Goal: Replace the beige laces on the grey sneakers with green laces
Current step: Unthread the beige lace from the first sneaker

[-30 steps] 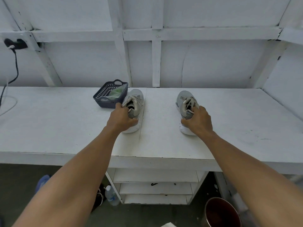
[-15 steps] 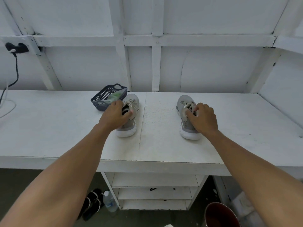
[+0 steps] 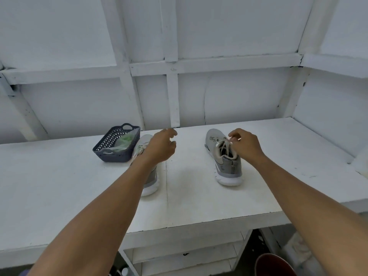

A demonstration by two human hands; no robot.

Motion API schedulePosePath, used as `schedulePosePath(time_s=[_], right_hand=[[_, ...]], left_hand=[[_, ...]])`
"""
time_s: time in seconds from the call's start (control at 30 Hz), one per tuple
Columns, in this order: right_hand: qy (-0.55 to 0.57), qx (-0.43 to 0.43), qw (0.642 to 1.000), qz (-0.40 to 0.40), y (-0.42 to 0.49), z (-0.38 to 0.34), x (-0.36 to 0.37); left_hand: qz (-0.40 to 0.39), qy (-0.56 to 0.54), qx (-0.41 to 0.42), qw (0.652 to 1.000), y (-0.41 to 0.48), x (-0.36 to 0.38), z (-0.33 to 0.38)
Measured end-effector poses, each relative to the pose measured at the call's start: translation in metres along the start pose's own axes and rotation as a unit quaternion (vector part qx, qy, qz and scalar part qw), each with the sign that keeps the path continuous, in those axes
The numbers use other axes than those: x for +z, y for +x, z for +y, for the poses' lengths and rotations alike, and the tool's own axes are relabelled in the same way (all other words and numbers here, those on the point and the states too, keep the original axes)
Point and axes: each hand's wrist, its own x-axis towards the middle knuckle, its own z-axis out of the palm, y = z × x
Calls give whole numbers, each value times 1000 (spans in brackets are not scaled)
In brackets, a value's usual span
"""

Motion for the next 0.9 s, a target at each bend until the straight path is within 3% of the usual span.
schedulePosePath(time_s=[0.17, 0.3, 0.47, 0.8, 0.9], right_hand=[[-5, 15, 1000, 11, 0, 12, -6], [12, 34, 997, -64, 2, 16, -12], [33, 45, 994, -97, 16, 25, -24], [-48, -9, 949, -312, 80, 29, -21], [-42, -18, 929, -366, 99, 31, -25]], left_hand=[[-56, -46, 51, 996, 25, 24, 32], [-103, -55, 88, 989, 39, 44, 54], [-144, -52, 100, 983, 60, 67, 75], [-215, -34, 69, 974, 98, 94, 88], [-232, -88, 23, 968, 109, 95, 84]])
